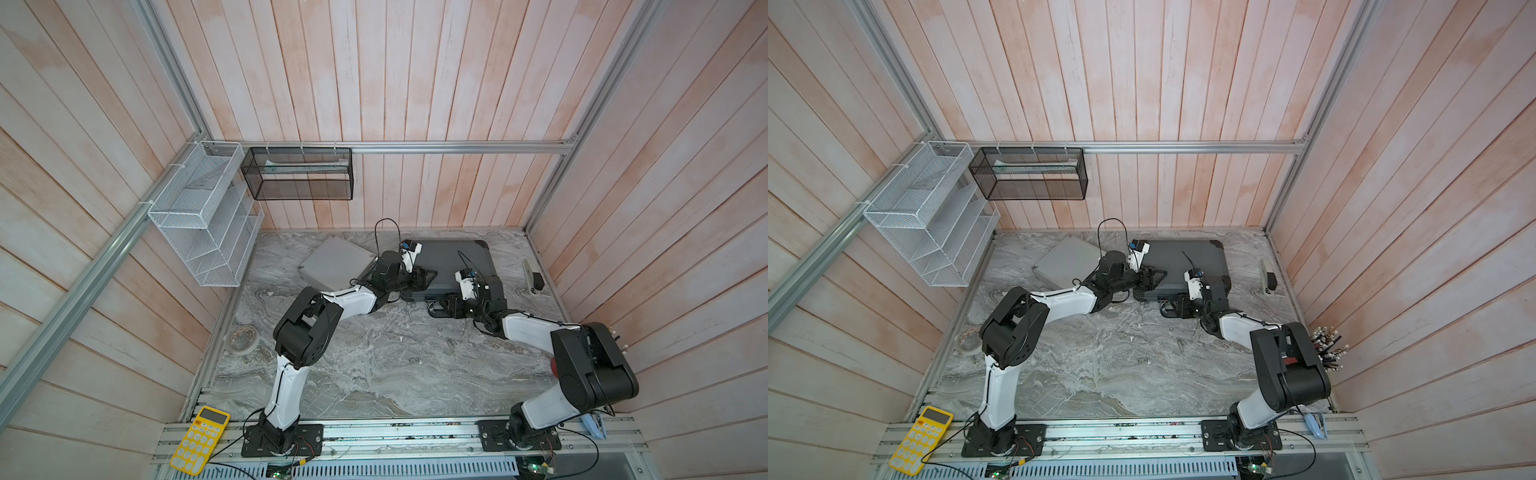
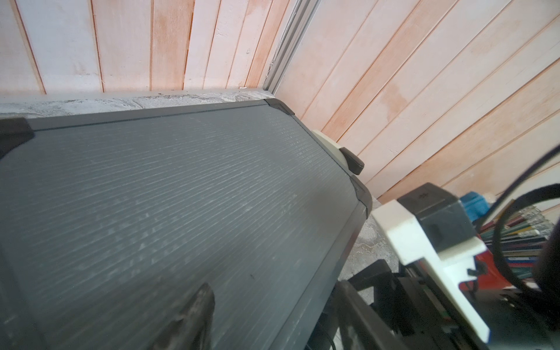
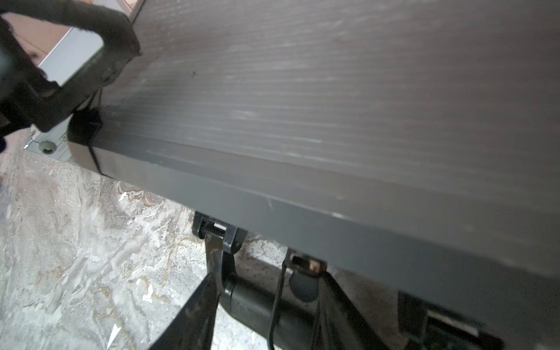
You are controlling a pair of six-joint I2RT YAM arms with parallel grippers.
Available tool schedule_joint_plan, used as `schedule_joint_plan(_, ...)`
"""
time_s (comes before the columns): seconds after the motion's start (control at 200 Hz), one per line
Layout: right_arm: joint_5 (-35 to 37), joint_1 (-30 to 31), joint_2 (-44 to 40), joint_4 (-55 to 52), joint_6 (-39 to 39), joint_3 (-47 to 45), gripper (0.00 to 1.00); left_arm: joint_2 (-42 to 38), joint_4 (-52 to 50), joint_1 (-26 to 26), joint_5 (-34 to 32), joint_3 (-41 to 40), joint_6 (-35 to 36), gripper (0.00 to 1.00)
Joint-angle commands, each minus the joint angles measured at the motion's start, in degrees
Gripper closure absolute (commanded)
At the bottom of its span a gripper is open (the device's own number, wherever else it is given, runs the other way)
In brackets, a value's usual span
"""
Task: Open the poker set cases
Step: Open the fastener on the poker set case.
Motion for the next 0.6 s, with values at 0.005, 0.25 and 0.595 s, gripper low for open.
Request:
schedule_joint_plan(0.005,-5.6,1.6,-2.3,0.6,-1.3,-1.2,0.46,4.2,-9.3,0.0,0.7,-3.5,-2.1,0.34)
schedule_joint_plan(0.25,-3.1,1.8,-3.1,0.0,-0.6,-2.9,0.47,4.3,-9.5,0.0,0.7,-3.4,-2.1,0.34)
schedule_joint_plan(0.595,3.2,-0.2,-10.4,-3.5,4.1,-2.7,0.48,1.1,-10.4,0.0,-0.5,-4.1,-1.2,0.34)
